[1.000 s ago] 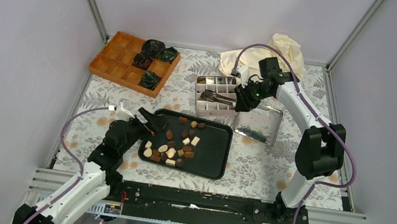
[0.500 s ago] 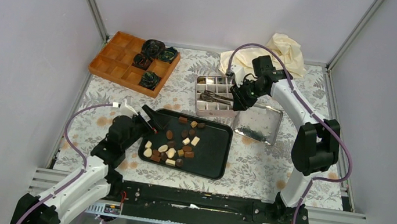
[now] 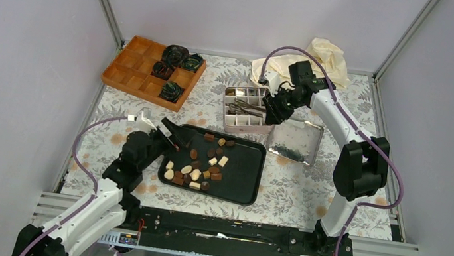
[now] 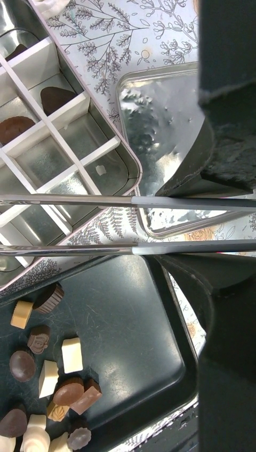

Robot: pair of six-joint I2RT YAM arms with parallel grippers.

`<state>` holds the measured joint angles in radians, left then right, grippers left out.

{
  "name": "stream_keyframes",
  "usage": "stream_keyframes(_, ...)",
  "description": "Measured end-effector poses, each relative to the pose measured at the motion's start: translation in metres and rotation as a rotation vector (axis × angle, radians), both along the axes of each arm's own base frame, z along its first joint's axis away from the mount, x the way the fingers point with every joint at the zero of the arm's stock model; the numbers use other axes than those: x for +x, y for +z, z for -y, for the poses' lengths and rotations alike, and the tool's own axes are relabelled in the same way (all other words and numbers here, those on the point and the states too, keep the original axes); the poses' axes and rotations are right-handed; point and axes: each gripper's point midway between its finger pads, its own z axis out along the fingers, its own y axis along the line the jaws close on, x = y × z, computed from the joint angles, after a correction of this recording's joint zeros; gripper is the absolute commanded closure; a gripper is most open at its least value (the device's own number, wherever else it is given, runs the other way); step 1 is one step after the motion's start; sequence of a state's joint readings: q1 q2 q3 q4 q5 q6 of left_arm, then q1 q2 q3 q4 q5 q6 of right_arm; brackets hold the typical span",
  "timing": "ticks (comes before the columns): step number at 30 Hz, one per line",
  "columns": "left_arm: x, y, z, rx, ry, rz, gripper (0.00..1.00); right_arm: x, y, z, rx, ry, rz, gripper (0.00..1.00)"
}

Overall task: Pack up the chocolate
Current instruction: Place the fake chocolate in the packing box.

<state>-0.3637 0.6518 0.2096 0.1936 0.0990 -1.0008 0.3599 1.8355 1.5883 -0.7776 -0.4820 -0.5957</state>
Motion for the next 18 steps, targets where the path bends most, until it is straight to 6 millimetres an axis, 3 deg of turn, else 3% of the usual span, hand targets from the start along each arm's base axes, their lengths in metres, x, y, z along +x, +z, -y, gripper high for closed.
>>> stream_keyframes(7, 0.003, 0.023, 0.003, -0.026, -0.009, 0.043, 0.03, -0.016, 0.014, -0.009, 0.078, 0.049, -0.008, 0.58)
stream_keyframes(13, 0.003, 0.035, 0.009, -0.060, -0.033, 0.077, 0.04, -0.074, 0.052, -0.013, 0.223, 0.183, 0.044, 0.58)
stream_keyframes(16, 0.004, 0.041, 0.013, -0.084, -0.054, 0.096, 0.04, -0.105, 0.056, -0.010, 0.273, 0.266, 0.077, 0.58)
stream_keyframes(18, 0.004, 0.044, 0.017, -0.101, -0.071, 0.102, 0.05, -0.126, 0.049, -0.006, 0.290, 0.320, 0.086, 0.56)
